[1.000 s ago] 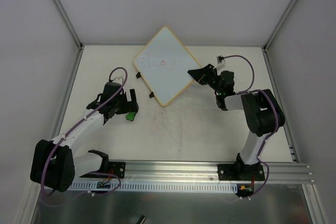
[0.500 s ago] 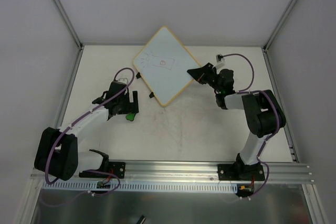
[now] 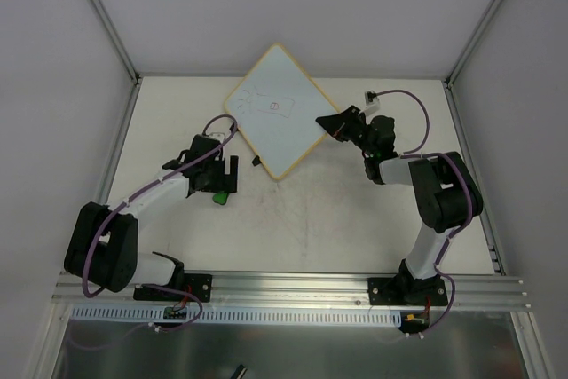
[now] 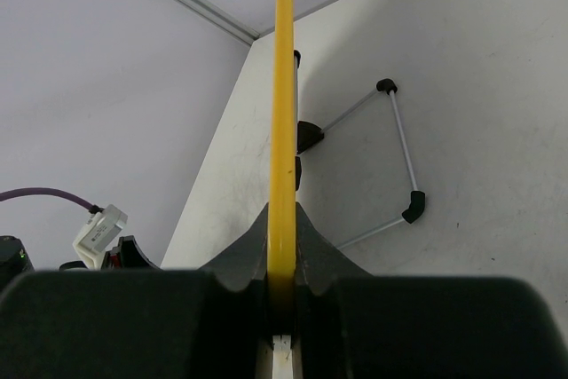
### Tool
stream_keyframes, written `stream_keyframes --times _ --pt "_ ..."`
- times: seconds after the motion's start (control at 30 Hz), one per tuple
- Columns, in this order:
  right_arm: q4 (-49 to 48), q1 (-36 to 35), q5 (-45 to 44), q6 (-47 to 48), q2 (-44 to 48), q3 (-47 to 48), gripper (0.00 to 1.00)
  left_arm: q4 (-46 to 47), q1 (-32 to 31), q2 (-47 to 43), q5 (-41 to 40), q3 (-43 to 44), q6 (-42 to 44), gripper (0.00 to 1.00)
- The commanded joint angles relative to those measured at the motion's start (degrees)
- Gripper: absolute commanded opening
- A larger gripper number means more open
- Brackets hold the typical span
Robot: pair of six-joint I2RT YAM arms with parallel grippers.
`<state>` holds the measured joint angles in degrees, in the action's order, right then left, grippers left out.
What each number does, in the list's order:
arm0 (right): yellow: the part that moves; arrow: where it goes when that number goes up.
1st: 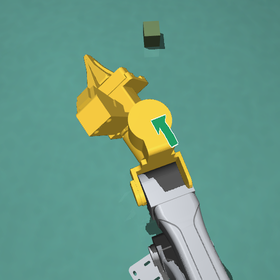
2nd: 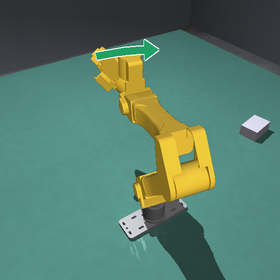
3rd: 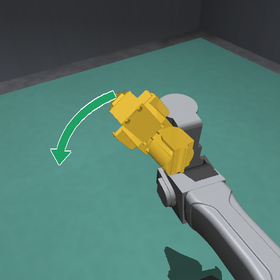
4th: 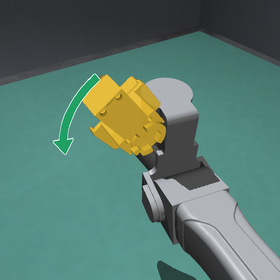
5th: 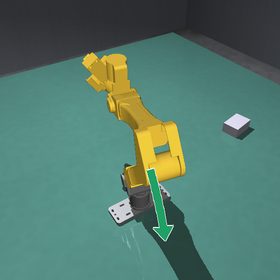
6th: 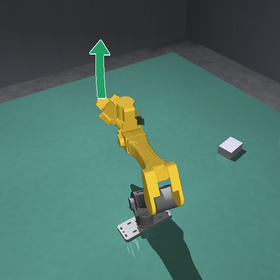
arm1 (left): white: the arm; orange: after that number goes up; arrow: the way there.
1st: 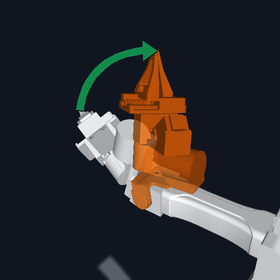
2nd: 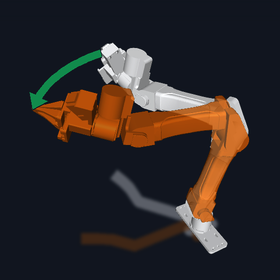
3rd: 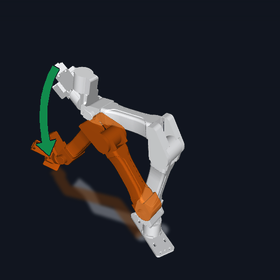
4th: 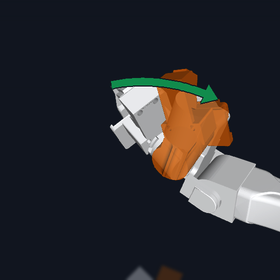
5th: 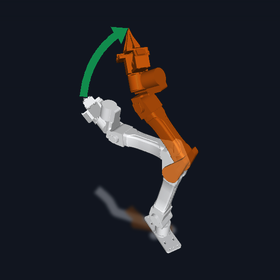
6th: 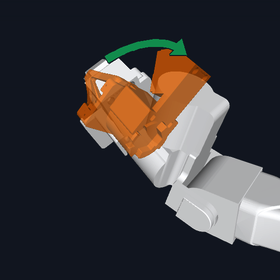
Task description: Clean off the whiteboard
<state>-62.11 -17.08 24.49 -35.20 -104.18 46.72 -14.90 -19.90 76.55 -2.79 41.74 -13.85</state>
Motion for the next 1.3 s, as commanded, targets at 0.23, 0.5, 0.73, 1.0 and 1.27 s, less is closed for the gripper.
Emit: stream_keyframes --times 0.23,0.5,0.73,1.0,1.27 --pt "-1.7 -0.76 0.65 3.38 1.0 2.24 0.0 -1.28 -0.4 3.6 3.14 3.44 1.98 0.82" --pt "-1.97 -0.67 0.73 3.21 0.91 2.15 0.0 -3.65 -0.4 9.31 1.21 6.86 1.89 0.74" --pt "-2.32 -0.5 0.91 2.94 0.65 2.24 0.0 -4.61 -0.49 10.72 0.33 7.83 1.63 0.67" --pt "-3.28 -0.41 1.17 2.24 0.3 2.15 0.0 -5.67 -0.49 12.57 0.24 9.06 1.45 0.51" --pt "-3.9 -0.06 0.91 1.71 0.3 1.8 0.0 -6.81 -0.58 14.32 0.5 10.29 1.28 0.47"
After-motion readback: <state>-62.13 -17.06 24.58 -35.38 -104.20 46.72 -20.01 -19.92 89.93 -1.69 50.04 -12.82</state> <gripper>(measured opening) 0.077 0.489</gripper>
